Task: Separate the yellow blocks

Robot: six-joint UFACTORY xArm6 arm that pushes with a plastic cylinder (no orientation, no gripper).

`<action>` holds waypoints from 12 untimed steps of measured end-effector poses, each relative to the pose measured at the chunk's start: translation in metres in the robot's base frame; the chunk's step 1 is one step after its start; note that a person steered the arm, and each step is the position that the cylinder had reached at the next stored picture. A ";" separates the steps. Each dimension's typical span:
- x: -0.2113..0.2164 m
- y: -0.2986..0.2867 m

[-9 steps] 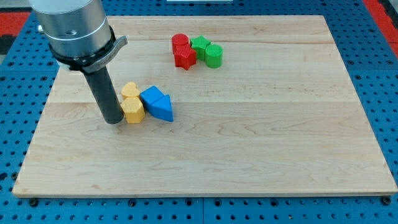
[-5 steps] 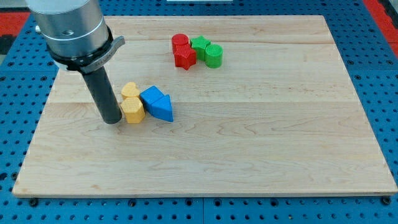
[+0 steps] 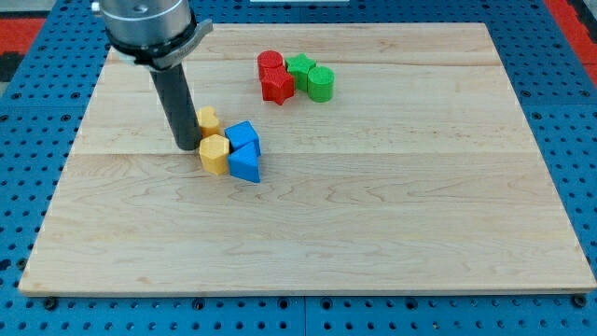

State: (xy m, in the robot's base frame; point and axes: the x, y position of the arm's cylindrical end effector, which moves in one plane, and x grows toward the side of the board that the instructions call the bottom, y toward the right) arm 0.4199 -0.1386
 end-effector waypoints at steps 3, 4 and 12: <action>-0.039 0.023; -0.039 0.043; -0.031 0.098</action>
